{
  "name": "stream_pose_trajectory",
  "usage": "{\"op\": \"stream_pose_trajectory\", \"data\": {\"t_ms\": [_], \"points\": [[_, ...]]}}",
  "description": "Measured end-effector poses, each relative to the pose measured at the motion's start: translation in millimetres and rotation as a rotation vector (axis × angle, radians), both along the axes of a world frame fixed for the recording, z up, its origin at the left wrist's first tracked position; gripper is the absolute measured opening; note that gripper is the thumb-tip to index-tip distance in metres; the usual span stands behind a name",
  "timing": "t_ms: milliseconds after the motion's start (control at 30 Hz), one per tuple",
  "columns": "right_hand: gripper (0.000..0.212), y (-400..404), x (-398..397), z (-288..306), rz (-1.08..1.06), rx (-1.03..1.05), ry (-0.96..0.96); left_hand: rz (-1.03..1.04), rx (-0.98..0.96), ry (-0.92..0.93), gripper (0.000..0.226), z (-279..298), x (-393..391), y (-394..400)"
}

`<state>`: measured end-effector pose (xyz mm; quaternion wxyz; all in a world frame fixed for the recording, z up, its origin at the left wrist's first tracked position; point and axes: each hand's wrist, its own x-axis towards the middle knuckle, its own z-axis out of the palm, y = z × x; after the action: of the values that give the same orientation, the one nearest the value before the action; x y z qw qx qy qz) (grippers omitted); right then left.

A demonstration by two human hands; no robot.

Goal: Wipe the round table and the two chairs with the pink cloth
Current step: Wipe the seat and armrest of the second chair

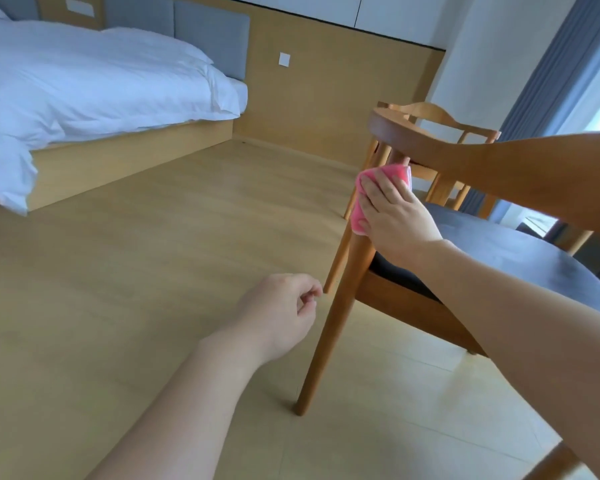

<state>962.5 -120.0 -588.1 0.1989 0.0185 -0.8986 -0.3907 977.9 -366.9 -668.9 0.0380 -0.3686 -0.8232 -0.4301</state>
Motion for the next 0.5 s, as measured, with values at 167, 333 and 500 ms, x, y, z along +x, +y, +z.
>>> {"op": "stream_pose_trajectory", "data": {"t_ms": [167,333,500], "points": [[0.060,-3,9,-31,-0.016,0.102,-0.104,-0.009,-0.004,0.038,0.015,0,6,3],[0.059,-12,19,-61,-0.009,0.136,-0.183,-0.019,0.005,-0.018,0.015,-8,-1,6],[0.066,-15,28,-98,-0.029,0.243,-0.270,-0.026,0.008,-0.091,0.016,-22,-5,11]]}}
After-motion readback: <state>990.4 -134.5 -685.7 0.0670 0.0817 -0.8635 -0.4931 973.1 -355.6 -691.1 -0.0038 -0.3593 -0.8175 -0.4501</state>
